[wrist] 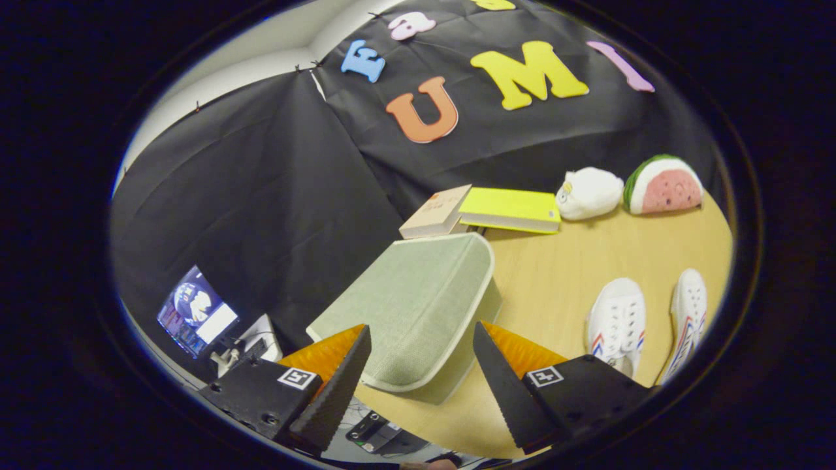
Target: Open the storage box then place both shoes into the box .Put the left shoe in first, then the right shoe, with the right side of both shoes facing outward in a uniform manner.
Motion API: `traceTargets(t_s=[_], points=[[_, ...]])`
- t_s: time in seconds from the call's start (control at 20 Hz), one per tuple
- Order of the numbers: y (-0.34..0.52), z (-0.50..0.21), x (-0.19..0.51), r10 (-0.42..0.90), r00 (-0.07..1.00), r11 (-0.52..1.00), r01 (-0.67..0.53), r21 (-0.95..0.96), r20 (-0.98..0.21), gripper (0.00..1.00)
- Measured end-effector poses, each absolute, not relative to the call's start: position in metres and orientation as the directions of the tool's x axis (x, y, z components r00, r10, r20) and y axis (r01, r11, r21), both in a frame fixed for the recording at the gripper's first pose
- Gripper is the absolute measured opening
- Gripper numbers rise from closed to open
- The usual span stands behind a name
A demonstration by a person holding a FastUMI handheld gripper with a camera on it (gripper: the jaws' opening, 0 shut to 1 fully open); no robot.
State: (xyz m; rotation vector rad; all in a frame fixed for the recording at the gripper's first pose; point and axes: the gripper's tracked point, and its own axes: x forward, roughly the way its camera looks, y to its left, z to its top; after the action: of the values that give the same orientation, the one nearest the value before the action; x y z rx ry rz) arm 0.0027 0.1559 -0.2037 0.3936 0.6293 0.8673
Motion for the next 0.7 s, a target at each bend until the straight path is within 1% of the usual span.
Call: traceTargets(t_s=[0.2,0.35,0.55,0.7], points=[[0.174,-0.227,0.003,0.869,0.357,0.490,-0.515,0.703,-0.344,1.00],[0.182,-0.233,0.005,0.909,0.281,0.408,-0.454,0.792,-0.308,1.00],[0.191,-0.232,0.015,0.939,0.222,0.333,-0.397,0.855,-0.263,1.00],[0.185,-0.225,0.026,0.943,0.218,0.320,-0.376,0.870,-0.253,0.97]])
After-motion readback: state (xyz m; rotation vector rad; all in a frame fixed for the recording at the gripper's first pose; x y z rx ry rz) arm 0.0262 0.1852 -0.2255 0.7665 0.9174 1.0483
